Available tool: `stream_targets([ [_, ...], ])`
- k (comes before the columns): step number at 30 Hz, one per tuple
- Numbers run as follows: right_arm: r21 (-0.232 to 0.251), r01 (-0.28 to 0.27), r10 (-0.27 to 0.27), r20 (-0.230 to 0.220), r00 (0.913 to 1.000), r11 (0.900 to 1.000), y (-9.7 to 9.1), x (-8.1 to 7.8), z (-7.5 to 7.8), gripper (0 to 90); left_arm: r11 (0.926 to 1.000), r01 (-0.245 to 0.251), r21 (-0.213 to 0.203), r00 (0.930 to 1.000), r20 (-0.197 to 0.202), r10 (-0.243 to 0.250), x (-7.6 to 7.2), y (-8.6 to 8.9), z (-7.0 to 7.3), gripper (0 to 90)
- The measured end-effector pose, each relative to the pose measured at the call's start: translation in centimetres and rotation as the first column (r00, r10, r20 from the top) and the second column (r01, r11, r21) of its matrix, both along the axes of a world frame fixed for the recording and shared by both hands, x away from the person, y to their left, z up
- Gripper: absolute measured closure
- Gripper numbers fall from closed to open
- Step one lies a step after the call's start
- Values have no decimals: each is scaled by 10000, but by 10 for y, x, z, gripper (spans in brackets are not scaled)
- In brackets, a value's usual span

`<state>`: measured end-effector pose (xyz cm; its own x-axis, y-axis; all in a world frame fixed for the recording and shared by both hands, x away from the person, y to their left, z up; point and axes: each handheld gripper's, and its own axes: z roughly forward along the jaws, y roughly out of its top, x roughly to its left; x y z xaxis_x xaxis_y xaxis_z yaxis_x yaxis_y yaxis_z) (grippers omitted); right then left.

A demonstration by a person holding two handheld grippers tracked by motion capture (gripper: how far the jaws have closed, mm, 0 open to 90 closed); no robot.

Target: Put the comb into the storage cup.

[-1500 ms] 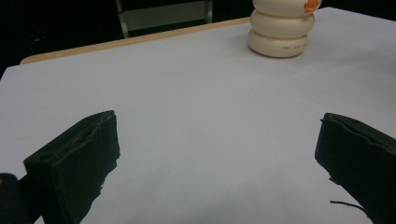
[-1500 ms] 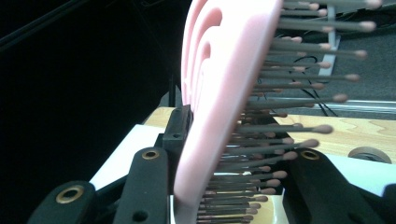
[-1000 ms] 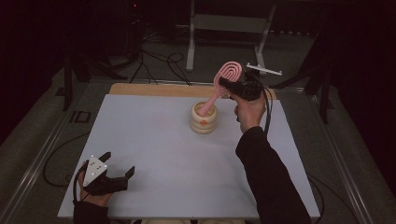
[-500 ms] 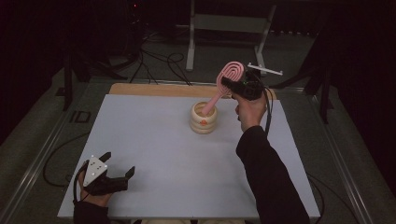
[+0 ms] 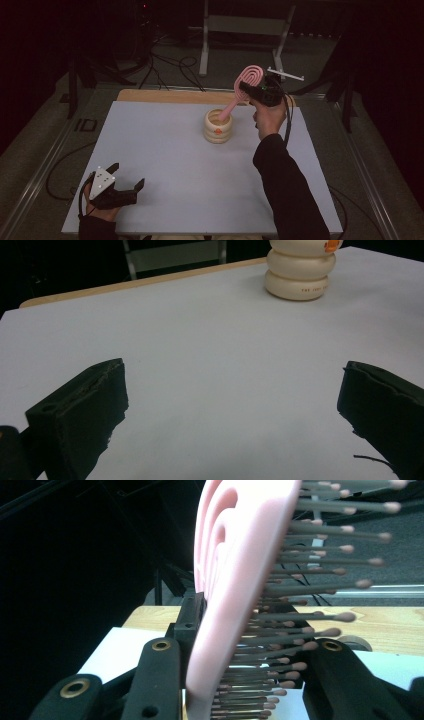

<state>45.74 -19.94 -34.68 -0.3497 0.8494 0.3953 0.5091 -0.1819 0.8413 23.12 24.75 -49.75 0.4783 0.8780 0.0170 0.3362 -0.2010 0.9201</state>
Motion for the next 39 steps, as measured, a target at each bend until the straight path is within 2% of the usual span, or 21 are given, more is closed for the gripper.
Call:
stream_targets([
  [16,-116,199,-199,6,9998,9997,-1,3,-3,635,10000,10,13,10000,-8,-10,0,0,0,7],
  [39,-463,257,-264,-133,9996,9986,5,4,-17,634,10000,-3,2,10000,5,3,0,0,0,7],
])
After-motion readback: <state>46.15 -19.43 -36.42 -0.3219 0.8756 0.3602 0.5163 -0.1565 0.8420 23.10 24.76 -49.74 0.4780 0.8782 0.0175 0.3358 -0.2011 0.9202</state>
